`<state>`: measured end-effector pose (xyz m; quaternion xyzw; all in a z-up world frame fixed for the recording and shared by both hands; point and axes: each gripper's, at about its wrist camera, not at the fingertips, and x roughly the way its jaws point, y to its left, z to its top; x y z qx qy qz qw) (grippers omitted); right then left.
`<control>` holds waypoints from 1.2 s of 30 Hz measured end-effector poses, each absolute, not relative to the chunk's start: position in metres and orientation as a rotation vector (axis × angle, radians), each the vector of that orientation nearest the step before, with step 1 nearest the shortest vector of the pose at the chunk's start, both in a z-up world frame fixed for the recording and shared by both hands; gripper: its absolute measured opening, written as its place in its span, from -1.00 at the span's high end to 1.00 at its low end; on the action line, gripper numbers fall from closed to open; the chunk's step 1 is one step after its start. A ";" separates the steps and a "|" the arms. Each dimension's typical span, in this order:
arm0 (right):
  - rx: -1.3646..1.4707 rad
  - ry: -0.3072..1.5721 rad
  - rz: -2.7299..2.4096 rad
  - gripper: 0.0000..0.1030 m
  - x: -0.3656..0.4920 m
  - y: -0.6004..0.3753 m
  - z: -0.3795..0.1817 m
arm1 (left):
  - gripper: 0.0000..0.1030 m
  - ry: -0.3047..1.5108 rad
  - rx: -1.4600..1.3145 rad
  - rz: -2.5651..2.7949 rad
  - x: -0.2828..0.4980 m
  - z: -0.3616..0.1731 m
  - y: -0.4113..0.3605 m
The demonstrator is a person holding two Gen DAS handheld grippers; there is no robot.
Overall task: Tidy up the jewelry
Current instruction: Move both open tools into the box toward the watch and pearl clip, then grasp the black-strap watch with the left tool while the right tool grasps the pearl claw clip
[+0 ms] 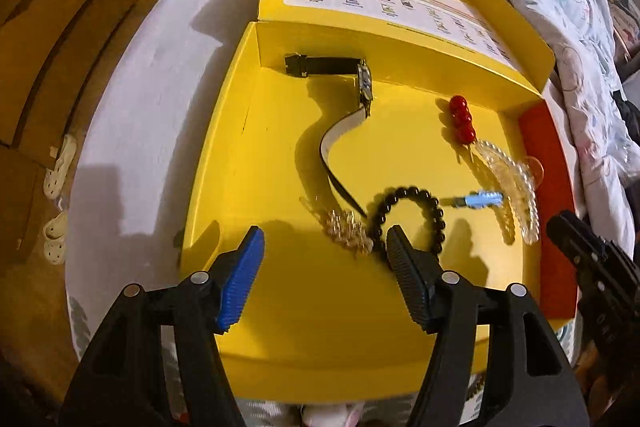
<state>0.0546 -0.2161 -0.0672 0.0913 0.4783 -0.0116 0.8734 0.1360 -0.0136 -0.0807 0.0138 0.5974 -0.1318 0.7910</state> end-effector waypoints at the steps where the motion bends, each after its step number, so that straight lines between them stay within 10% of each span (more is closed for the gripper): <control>1: 0.194 1.004 -0.026 0.47 0.057 -0.217 -0.069 | -0.23 1.284 0.027 -0.283 0.141 -0.081 -0.014; 36: 0.163 1.076 -0.125 0.04 0.094 -0.231 -0.105 | -0.23 1.297 0.057 -0.313 0.207 -0.112 -0.048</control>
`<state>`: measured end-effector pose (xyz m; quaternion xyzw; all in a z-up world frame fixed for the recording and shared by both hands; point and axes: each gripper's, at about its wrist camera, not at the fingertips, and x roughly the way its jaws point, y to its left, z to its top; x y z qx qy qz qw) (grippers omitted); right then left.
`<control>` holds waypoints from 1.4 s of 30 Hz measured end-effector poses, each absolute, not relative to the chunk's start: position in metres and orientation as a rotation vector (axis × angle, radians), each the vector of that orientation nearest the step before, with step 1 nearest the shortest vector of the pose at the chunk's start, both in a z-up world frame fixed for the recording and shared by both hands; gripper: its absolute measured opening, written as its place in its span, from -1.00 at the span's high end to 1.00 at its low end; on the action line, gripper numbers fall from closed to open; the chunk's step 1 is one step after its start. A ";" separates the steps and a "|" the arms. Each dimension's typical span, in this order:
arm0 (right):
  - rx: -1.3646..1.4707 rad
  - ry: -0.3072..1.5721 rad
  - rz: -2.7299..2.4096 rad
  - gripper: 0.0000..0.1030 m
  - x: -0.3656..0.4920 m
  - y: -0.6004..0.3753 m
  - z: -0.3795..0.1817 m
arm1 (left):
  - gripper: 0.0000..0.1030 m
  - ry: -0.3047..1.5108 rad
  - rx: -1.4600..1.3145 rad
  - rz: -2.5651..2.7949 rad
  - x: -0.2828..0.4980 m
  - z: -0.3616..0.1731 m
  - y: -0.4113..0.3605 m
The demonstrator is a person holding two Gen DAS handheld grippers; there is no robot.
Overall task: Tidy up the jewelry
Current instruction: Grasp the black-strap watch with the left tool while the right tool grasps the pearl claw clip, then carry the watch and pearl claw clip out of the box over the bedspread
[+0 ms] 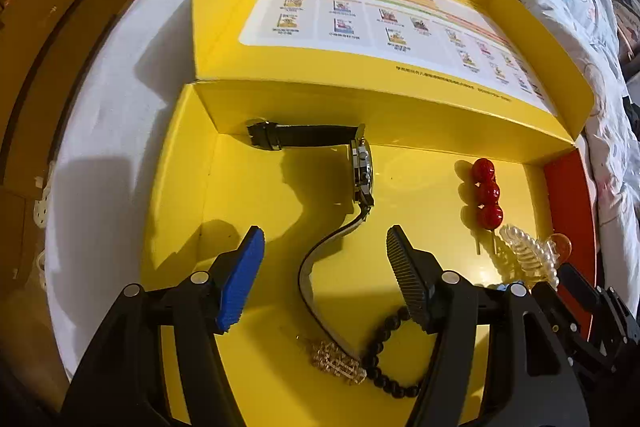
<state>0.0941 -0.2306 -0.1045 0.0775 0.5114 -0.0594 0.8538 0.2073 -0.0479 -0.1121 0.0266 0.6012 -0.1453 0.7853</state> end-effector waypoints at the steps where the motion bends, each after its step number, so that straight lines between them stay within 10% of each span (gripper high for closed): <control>1: 0.158 1.076 -0.132 0.04 0.095 -0.231 -0.105 | -0.23 1.301 0.060 -0.312 0.208 -0.115 -0.049; 12: 0.090 1.113 -0.183 0.04 0.103 -0.229 -0.117 | -0.22 1.295 0.077 -0.312 0.211 -0.125 -0.052; 22: 0.155 1.115 -0.153 0.38 0.101 -0.234 -0.121 | 0.87 1.280 0.092 -0.343 0.211 -0.125 -0.058; 42: 0.321 0.995 -0.078 0.49 0.073 -0.255 -0.074 | 0.88 1.188 0.006 -0.385 0.192 -0.067 -0.025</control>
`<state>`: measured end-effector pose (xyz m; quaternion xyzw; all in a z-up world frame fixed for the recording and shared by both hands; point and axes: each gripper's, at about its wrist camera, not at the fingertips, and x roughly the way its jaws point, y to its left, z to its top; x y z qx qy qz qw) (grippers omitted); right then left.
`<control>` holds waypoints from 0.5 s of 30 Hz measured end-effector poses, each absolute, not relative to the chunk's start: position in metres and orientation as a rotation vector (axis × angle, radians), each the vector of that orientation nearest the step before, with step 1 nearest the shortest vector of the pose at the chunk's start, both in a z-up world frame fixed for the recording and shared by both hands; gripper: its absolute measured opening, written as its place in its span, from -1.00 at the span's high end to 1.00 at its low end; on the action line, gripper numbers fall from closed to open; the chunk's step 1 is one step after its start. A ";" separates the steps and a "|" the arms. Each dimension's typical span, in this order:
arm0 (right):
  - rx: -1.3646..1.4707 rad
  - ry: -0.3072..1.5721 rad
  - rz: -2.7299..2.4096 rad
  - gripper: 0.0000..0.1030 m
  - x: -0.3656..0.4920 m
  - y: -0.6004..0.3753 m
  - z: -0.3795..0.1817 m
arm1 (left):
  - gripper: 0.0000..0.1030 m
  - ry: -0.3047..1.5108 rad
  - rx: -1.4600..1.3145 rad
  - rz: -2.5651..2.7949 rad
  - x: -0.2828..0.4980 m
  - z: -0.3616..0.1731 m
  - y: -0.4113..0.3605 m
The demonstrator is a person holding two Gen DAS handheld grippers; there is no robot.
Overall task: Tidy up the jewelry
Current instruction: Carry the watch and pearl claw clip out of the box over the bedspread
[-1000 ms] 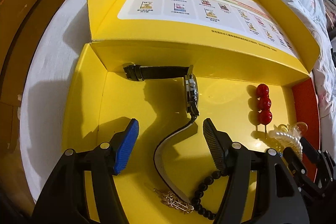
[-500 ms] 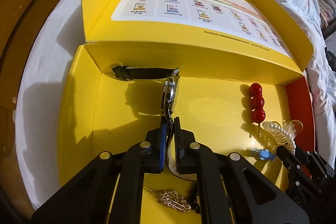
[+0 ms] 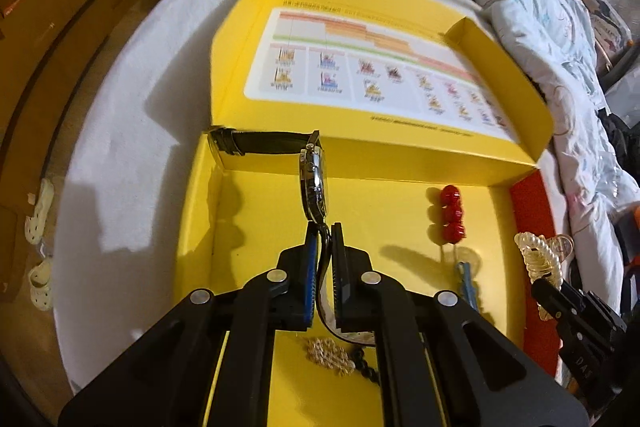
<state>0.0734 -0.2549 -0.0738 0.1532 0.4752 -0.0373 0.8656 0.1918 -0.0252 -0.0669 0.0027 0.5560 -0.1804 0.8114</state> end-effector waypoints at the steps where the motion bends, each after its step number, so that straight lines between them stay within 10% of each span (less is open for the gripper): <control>1: 0.326 0.991 -0.072 0.49 0.071 -0.255 -0.069 | 0.88 1.177 0.009 -0.388 0.188 -0.061 -0.023; 15: 0.389 0.843 -0.112 0.49 -0.017 -0.299 0.003 | 0.88 1.026 0.070 -0.424 0.097 0.032 0.003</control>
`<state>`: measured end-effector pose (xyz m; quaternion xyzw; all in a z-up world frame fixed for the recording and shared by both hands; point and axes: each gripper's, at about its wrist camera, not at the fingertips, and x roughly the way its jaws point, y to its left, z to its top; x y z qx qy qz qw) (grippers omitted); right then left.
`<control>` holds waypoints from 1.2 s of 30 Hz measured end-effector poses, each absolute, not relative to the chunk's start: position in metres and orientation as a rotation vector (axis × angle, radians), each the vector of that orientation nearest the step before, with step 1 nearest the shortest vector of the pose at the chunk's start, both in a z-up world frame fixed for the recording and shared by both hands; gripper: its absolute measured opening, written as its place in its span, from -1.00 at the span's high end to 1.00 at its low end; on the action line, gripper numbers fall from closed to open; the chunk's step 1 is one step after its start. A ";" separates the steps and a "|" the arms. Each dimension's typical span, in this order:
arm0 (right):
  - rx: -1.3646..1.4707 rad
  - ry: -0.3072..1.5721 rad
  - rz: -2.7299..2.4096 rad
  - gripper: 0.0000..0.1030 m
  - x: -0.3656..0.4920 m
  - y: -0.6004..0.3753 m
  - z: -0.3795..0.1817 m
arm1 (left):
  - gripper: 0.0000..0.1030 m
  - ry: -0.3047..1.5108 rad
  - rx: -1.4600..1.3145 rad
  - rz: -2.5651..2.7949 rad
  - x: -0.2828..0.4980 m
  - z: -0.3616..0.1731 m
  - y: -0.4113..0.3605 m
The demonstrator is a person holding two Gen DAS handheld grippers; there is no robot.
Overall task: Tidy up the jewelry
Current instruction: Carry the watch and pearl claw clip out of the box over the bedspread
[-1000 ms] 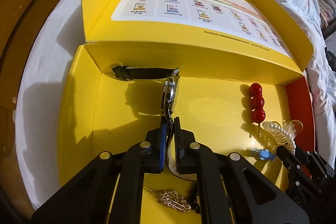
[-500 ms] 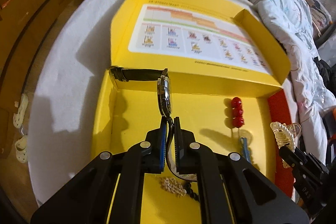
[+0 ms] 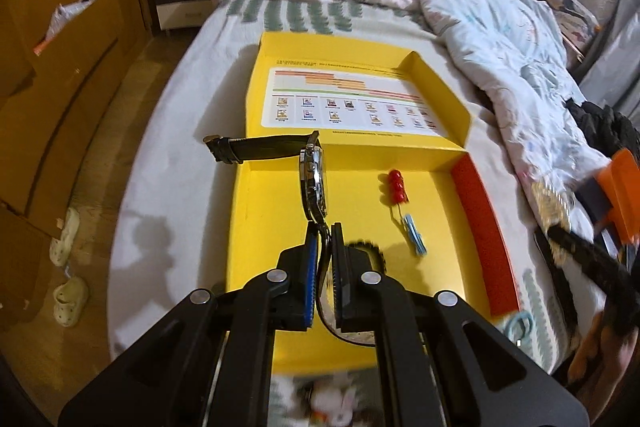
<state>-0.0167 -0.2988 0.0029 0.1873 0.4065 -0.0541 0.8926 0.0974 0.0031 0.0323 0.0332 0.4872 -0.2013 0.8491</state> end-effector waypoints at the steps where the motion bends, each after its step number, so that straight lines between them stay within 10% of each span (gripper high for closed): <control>1: 0.399 0.836 -0.121 0.49 -0.023 -0.306 0.004 | 0.88 1.017 0.079 -0.426 0.086 0.036 0.007; 21: 0.496 0.928 -0.250 0.49 -0.072 -0.378 -0.056 | 0.88 0.962 0.136 -0.456 -0.104 0.013 0.069; 36: 0.492 0.979 -0.303 0.49 -0.070 -0.391 -0.084 | 0.88 1.086 0.147 -0.251 -0.104 -0.078 0.091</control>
